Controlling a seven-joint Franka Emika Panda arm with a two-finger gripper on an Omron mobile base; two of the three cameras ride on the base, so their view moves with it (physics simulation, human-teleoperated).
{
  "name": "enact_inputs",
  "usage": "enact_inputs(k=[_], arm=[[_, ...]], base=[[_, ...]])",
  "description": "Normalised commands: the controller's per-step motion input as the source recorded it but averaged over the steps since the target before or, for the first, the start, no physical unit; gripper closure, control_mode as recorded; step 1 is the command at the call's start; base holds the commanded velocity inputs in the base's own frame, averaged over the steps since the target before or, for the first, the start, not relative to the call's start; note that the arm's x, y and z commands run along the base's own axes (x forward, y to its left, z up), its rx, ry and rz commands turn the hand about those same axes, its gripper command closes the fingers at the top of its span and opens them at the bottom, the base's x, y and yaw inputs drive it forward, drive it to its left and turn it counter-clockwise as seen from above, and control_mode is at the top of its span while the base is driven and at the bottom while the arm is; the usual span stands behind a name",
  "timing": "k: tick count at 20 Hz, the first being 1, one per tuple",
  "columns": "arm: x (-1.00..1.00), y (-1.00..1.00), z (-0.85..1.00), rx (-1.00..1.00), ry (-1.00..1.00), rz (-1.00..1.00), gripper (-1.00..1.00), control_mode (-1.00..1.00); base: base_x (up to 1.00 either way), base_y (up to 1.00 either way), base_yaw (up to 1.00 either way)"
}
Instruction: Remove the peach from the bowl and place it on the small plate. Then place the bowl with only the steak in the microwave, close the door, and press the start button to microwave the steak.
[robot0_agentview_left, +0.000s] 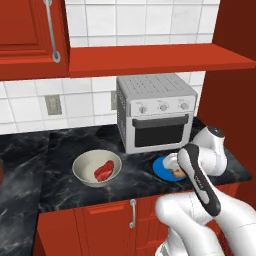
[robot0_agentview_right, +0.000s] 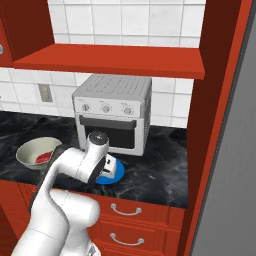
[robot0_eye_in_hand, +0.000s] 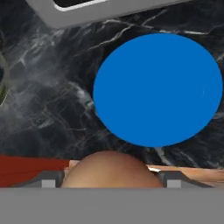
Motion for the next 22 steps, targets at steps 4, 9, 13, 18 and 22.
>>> enact_inputs(k=[4, 9, 13, 18, 22], arm=[[0.53, -0.36, -0.33, 0.00, 0.30, -0.06, 1.00, -1.00], [0.54, -0.09, -0.04, 0.00, 0.21, -0.01, 1.00, -1.00], [0.63, 0.00, -0.09, 0.00, 0.11, 0.00, 1.00, -1.00], [0.34, 0.00, -0.33, 0.00, 0.06, 0.00, -1.00, -1.00], [-0.01, 0.01, -0.45, 0.00, 0.00, 0.00, -1.00, -1.00]], base=[[0.00, 0.00, 0.00], [0.00, 0.00, 0.00], [0.00, 0.00, 0.00], [0.00, 0.00, 0.00], [0.00, 0.00, 0.00]])
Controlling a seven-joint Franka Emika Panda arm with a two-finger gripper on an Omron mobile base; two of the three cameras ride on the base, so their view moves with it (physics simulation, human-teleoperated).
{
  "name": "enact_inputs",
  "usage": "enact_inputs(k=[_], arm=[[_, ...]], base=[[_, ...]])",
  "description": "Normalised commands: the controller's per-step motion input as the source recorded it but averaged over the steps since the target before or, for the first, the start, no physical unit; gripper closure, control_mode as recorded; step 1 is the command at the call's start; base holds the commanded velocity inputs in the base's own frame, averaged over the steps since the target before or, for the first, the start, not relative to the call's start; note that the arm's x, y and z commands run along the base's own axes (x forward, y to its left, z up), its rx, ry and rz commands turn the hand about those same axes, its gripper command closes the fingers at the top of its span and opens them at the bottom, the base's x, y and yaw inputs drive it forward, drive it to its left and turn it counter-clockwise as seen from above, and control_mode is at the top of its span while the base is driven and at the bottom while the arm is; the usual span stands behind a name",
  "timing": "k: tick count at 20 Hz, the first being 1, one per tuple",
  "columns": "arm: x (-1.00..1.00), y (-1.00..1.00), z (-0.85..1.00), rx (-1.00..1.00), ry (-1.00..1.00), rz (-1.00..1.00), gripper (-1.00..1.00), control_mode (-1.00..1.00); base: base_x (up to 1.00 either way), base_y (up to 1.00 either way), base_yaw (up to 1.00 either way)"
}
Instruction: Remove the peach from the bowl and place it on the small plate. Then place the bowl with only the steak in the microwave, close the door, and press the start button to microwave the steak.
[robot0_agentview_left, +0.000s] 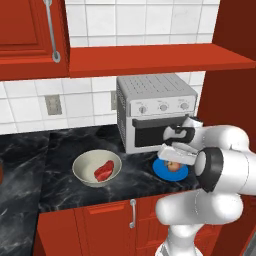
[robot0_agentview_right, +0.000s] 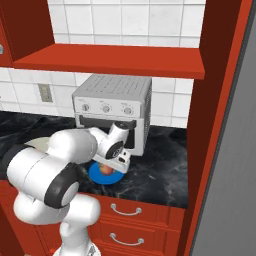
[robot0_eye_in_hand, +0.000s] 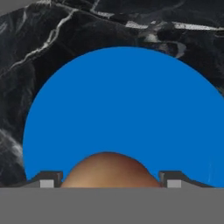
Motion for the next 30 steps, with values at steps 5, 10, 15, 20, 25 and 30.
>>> enact_inputs(k=[5, 10, 15, 20, 25, 30], arm=[[0.00, 0.02, -0.01, 0.00, 0.00, 0.00, -1.00, -1.00], [-0.37, 0.00, 0.46, 0.00, -0.03, 0.00, -1.00, -1.00], [-0.36, 0.43, 0.68, -0.01, -0.08, 0.00, -1.00, -1.00], [-0.05, 1.00, 0.20, -0.03, 0.00, 0.00, -1.00, -1.00], [0.00, 1.00, 0.00, 0.00, 0.00, 0.00, -1.00, -1.00], [0.09, 0.59, 0.00, 0.02, 0.00, 0.00, -1.00, -1.00]], base=[[0.00, 0.00, 0.00], [0.00, 0.00, 0.00], [0.00, 0.00, 0.00], [0.00, 0.00, 0.00], [0.00, 0.00, 0.00], [0.00, 0.00, 0.00]])
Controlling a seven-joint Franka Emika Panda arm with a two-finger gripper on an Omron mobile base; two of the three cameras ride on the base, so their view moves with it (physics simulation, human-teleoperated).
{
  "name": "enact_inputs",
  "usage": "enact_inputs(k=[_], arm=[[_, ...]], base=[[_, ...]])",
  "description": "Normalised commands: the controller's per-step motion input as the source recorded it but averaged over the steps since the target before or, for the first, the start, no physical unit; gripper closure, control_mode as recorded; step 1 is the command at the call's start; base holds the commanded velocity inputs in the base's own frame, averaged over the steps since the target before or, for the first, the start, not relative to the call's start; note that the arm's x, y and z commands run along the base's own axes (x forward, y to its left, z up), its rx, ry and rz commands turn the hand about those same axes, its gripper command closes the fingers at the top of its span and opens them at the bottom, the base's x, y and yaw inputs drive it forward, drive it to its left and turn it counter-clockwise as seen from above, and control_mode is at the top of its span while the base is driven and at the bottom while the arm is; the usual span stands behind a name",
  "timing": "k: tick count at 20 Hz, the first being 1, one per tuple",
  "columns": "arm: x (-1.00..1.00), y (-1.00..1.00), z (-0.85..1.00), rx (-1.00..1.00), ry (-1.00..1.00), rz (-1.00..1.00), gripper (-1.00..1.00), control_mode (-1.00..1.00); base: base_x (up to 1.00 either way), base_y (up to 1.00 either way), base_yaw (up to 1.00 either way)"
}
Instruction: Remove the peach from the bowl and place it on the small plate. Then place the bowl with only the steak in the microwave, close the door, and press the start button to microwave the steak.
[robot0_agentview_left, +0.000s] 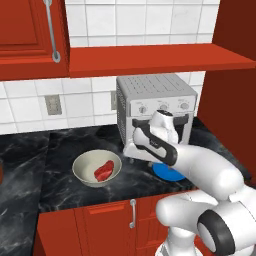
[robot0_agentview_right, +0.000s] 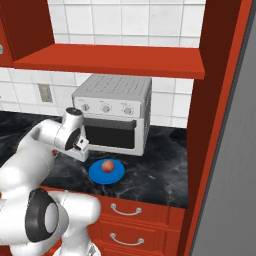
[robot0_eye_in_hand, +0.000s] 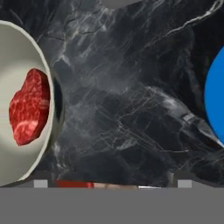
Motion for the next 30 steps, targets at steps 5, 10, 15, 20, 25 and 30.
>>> enact_inputs(k=[5, 10, 15, 20, 25, 30], arm=[[0.15, 0.29, 0.00, 0.00, 0.00, 0.00, -1.00, -1.00], [0.26, 0.26, 0.00, 0.00, 0.00, 0.00, -1.00, -1.00], [0.32, 0.31, -0.01, 0.00, 0.00, 0.00, -1.00, -1.00], [0.31, 0.15, -0.24, 0.00, 0.00, 0.00, -1.00, -1.00], [0.26, 0.22, -0.35, 0.00, 0.00, 0.00, -1.00, -1.00], [0.19, 0.32, -0.24, 0.00, 0.00, 0.00, -1.00, -1.00]], base=[[0.00, 0.00, 0.00], [0.00, 0.00, 0.00], [0.00, 0.00, 0.00], [0.00, 0.00, 0.00], [0.00, 0.00, 0.00], [0.00, 0.00, 0.00]])
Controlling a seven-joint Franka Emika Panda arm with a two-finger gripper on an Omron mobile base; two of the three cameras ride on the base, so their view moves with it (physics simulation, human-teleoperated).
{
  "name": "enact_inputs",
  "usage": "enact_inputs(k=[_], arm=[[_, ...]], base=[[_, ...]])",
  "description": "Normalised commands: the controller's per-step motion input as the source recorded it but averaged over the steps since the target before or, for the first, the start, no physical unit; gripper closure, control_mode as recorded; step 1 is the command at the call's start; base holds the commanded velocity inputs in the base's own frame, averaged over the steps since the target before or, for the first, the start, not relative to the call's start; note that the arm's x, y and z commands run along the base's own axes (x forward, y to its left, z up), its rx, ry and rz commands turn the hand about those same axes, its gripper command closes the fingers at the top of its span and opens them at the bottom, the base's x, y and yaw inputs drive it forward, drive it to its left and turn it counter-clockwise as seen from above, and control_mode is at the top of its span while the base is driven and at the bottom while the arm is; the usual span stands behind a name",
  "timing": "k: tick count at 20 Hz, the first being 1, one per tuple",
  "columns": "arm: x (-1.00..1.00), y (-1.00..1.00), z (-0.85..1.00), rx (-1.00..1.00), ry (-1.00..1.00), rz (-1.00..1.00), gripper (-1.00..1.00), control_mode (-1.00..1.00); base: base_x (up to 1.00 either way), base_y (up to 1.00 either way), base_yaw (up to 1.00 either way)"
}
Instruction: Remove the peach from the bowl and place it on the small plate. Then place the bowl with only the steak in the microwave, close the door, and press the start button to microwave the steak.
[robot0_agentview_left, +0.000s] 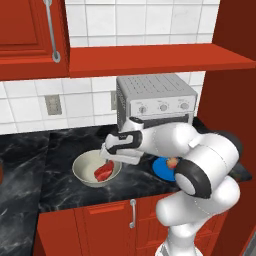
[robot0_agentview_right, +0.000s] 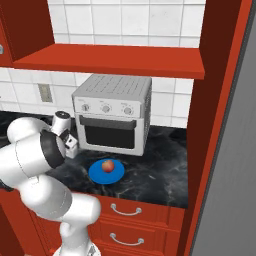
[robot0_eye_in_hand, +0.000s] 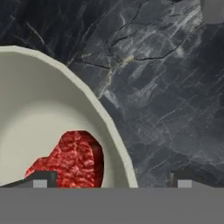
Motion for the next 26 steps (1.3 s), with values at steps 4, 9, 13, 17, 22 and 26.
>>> enact_inputs(k=[4, 9, 13, 17, 22, 26], arm=[[0.15, 0.25, -0.19, 0.00, 0.00, 0.00, -1.00, -1.00], [0.00, 0.13, -0.05, 0.00, 0.00, 0.00, 1.00, -1.00], [0.00, 0.05, 0.00, 0.00, 0.00, 0.00, 1.00, -1.00], [0.00, 0.07, 0.00, 0.00, 0.00, 0.00, 1.00, -1.00], [-0.13, 0.02, 0.22, 0.01, -0.01, 0.00, 1.00, -1.00], [-0.53, 0.00, 0.68, 0.00, -0.07, 0.00, 1.00, -1.00]], base=[[0.00, 0.00, 0.00], [0.00, 0.00, 0.00], [0.00, 0.00, 0.00], [0.00, 0.00, 0.00], [0.00, 0.00, 0.00], [0.00, 0.00, 0.00]])
